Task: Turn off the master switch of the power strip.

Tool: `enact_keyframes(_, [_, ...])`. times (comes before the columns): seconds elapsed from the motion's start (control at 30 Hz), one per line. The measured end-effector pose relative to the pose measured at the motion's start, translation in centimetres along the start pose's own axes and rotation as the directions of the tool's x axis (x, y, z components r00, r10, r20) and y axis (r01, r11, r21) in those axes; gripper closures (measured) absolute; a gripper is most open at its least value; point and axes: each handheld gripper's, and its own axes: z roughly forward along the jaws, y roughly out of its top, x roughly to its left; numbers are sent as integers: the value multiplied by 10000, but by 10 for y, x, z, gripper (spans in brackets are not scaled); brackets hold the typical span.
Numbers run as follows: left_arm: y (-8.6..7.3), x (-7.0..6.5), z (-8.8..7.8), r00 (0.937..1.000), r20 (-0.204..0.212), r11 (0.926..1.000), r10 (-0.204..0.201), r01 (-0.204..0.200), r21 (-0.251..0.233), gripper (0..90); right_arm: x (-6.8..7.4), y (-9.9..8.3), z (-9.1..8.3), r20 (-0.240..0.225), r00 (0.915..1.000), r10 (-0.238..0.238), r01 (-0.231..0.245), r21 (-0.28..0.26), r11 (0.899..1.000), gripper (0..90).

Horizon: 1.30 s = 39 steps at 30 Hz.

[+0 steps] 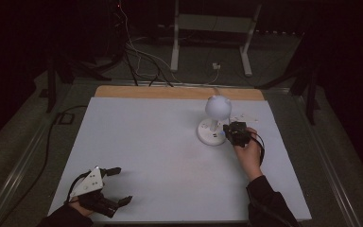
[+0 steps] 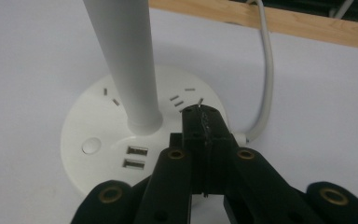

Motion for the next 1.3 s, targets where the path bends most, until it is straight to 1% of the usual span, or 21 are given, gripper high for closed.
enact_keyframes(0.03, [0, 0, 0, 10000, -8, 10000, 7, -7, 2, 3, 0, -1, 1, 72, 10000, -31, 31, 23, 10000, 900])
enact_keyframes(0.13, [0, 0, 0, 10000, 15, 10000, -6, 6, 24, 3, 0, -3, 2, 83, 10000, -41, 41, 50, 10000, 900])
enact_keyframes(0.43, [0, 0, 1, 10000, 31, 10000, -15, 15, 39, 3, 3, -6, 7, 42, 9999, -130, 129, 279, 9995, 900])
enact_keyframes(0.5, [0, 0, 1, 10000, 35, 10000, -14, 14, 39, 3, 5, -8, 9, 192, 9994, -272, 267, 270, 9993, 900])
enact_keyframes(0.57, [0, -1, 1, 10000, 32, 10000, 26, -27, 71, 3, 6, -8, 9, 219, 9992, -322, 317, 263, 9992, 900])
enact_keyframes(0.73, [0, -1, 1, 10000, 29, 10000, 47, -47, 80, 3, 9, -9, 11, 398, 9970, -668, 655, 332, 9973, 900])
enact_keyframes(0.8, [0, -1, 1, 10000, 28, 10000, 51, -51, 76, 3, 9, -9, 11, 433, 9967, -681, 664, 396, 9970, 900])
enact_keyframes(0.87, [0, -1, 1, 10000, 40, 10000, 26, -26, 75, 3, 10, -10, 11, 467, 9962, -741, 727, 317, 9969, 900])
enact_keyframes(0.9, [0, -1, 1, 10000, 45, 10000, 21, -21, 69, 4, 10, -9, 11, 497, 9956, -791, 771, 409, 9962, 900])
enact_keyframes(0.97, [0, -2, 1, 10000, 45, 10000, 55, -55, 72, 4, 9, -7, 11, 441, 9968, -674, 650, 537, 9964, 900])
enact_keyframes(1.03, [0, -2, 1, 10000, 56, 10000, 53, -54, 67, 3, 10, -8, 11, 498, 9943, -939, 911, 566, 9942, 900])
enact_keyframes(1.07, [0, -2, 1, 10000, 54, 10000, 66, -66, 63, 3, 10, -8, 11, 470, 9956, -813, 787, 559, 9953, 900])
enact_keyframes(1.17, [0, -2, 1, 10000, 69, 10000, 56, -56, 45, 3, 8, -8, 11, 361, 9970, -689, 665, 647, 9957, 900])
enact_keyframes(1.27, [0, -2, 1, 9999, 97, 10000, 71, -71, 30, 4, 10, -8, 11, 489, 9958, -779, 749, 612, 9953, 900])
enact_keyframes(1.3, [0, -2, 1, 9999, 97, 10000, 71, -71, 30, 3, 9, -7, 11, 442, 9965, -710, 682, 615, 9958, 900])
